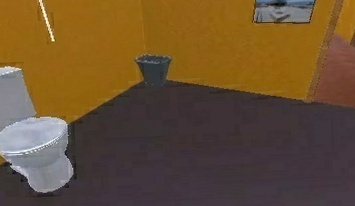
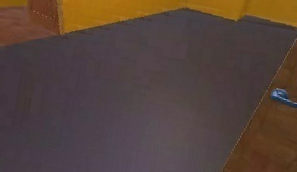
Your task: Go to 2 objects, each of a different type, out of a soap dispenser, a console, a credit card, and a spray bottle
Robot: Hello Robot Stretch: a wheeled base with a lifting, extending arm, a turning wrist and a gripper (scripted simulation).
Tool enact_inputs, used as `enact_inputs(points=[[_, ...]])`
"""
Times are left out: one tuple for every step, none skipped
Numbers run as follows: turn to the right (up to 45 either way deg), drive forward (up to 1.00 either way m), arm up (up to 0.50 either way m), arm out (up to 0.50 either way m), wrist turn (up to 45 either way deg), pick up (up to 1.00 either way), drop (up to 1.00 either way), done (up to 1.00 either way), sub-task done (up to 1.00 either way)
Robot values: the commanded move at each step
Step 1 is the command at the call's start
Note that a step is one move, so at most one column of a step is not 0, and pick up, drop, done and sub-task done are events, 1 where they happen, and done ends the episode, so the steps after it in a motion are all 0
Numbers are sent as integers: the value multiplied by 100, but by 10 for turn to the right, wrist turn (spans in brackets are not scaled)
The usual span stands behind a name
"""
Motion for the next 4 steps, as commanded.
enact_inputs(points=[[-120,0,0,0,0,0,0,0,0],[0,40,0,0,0,0,0,0,0],[-450,0,0,0,0,0,0,0,0],[-60,0,0,0,0,0,0,0,0]])
